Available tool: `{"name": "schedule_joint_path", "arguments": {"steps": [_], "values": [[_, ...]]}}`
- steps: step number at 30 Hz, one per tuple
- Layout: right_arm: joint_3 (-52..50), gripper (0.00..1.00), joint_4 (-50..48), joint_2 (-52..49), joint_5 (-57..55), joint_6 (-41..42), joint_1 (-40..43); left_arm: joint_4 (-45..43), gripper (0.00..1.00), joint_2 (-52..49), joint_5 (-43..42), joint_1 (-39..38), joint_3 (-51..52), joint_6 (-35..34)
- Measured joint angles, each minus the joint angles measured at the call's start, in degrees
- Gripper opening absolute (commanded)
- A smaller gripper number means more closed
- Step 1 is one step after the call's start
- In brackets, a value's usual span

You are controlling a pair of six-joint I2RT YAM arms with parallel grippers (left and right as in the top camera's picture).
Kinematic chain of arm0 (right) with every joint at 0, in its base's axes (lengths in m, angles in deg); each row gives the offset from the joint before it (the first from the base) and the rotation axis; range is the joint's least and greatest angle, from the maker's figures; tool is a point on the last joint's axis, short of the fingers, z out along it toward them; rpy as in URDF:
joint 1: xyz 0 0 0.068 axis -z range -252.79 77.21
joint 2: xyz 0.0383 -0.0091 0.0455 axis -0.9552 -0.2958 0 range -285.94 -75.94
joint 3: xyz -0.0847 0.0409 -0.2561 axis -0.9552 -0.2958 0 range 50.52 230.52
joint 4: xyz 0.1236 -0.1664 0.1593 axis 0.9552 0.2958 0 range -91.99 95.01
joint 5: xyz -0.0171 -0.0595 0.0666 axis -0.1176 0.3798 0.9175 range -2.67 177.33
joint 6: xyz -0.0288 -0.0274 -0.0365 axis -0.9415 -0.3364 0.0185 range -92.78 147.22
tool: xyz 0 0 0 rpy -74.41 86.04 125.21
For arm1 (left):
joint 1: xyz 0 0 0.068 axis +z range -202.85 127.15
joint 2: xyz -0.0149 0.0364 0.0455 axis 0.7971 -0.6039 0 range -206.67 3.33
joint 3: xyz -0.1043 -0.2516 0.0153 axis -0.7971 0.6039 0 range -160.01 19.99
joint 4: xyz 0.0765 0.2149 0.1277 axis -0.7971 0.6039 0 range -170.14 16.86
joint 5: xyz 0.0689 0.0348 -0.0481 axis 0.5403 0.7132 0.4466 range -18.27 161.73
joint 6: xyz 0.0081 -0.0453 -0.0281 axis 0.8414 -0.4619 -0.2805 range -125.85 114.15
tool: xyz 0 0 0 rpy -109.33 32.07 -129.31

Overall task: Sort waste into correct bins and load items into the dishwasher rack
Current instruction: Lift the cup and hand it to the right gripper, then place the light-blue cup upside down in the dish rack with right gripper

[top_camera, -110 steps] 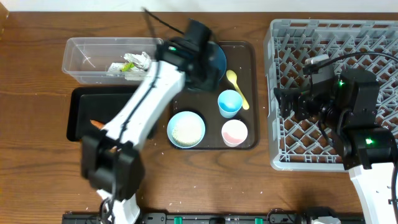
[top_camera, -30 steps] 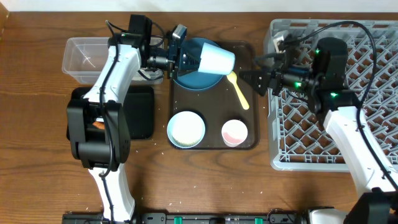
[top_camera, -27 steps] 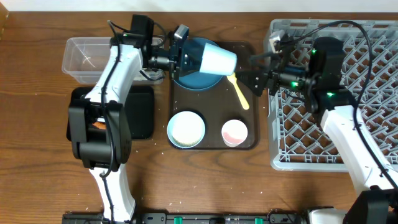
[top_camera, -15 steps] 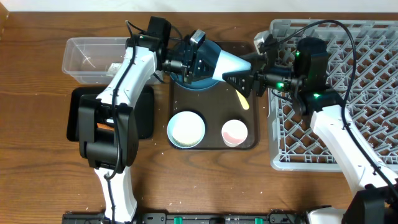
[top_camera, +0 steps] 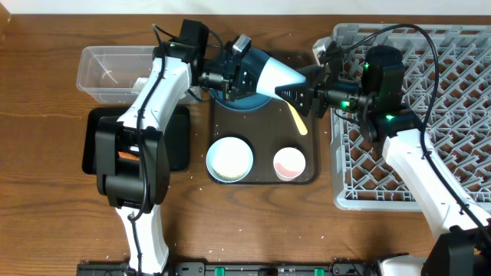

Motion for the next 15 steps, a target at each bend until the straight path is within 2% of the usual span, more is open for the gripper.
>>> {"name": "schedule_joint_path", "arguments": {"steps": [2, 7, 15], "values": [[0.0, 0.52, -1.16, 0.0, 0.0, 0.72, 0.09, -0.17, 0.23, 0.0, 0.0, 0.0, 0.02, 0.2], [0.0, 0.5, -1.49, 0.26, 0.0, 3.78, 2.27, -0.17, 0.24, 0.0, 0.57, 0.02, 0.0, 0.2], [0.07, 0.45, 9.38, 4.35, -2.45, 8.33, 11.47, -0.17, 0.24, 0.0, 6.49, 0.68, 0.0, 0.22]]}}
